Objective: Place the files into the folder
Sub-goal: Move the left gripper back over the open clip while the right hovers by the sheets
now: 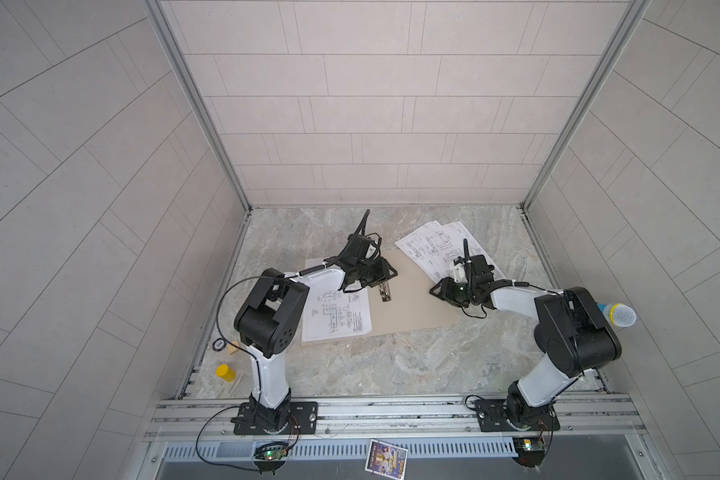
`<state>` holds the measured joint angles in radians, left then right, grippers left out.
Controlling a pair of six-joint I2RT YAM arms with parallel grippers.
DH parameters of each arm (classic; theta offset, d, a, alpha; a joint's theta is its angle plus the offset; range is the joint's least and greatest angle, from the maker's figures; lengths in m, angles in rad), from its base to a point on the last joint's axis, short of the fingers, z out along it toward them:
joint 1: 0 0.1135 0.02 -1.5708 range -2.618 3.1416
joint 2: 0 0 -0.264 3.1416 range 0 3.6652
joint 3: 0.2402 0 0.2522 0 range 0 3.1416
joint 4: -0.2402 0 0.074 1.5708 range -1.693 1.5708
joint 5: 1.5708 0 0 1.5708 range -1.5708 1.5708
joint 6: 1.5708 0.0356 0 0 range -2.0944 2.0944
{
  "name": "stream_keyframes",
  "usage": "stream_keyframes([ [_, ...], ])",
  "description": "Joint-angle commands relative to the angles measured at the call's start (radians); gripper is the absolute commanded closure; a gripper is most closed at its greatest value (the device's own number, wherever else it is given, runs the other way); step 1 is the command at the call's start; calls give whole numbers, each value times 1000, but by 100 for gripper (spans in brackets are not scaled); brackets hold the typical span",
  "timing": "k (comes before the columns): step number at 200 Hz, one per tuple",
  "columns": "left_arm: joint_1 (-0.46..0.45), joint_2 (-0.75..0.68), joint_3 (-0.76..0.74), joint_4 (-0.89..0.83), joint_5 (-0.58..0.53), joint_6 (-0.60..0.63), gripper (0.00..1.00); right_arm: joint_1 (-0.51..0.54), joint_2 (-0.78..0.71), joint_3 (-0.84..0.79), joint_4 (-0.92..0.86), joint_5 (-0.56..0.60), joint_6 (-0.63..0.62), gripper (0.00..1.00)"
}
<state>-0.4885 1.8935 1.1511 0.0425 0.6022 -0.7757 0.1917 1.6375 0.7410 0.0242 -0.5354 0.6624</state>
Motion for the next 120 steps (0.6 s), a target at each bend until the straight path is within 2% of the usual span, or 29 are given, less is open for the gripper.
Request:
stream_keyframes([
  [1, 18, 31, 30, -55, 7, 43, 59, 4, -2, -5, -69, 38, -15, 56],
  [47, 27, 63, 87, -101, 12, 77, 59, 4, 4, 3, -73, 30, -18, 56],
  [90, 29, 11, 108, -140, -35, 91, 57, 6, -49, 15, -56, -1, -10, 56],
  [120, 33, 15, 134, -157, -10, 68, 57, 6, -103, 34, -62, -19, -12, 55],
])
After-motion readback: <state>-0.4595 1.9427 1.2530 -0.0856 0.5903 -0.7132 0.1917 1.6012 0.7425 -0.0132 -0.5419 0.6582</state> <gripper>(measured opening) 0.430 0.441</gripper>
